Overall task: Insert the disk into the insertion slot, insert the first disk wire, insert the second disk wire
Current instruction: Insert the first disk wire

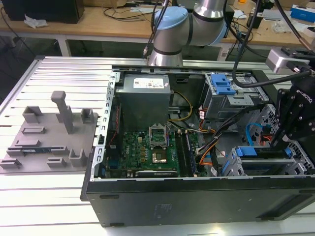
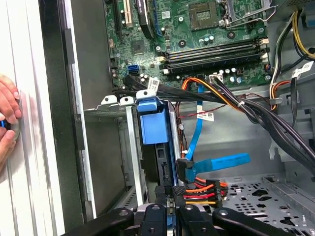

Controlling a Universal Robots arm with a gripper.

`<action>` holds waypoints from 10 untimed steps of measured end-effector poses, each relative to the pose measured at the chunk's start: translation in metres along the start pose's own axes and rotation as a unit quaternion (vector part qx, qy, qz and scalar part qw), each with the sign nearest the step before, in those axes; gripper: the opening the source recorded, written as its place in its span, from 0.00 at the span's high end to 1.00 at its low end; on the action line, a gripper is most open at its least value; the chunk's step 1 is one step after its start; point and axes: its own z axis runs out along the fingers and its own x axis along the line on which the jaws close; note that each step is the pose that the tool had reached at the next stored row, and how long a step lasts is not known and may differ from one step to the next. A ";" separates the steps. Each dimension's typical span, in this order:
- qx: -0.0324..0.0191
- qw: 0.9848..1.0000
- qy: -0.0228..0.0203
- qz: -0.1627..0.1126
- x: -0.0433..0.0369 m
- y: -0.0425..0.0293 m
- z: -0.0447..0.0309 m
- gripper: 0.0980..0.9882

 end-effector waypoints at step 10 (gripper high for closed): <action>0.000 1.000 0.000 0.000 -0.0006 -0.0001 0.0046 0.93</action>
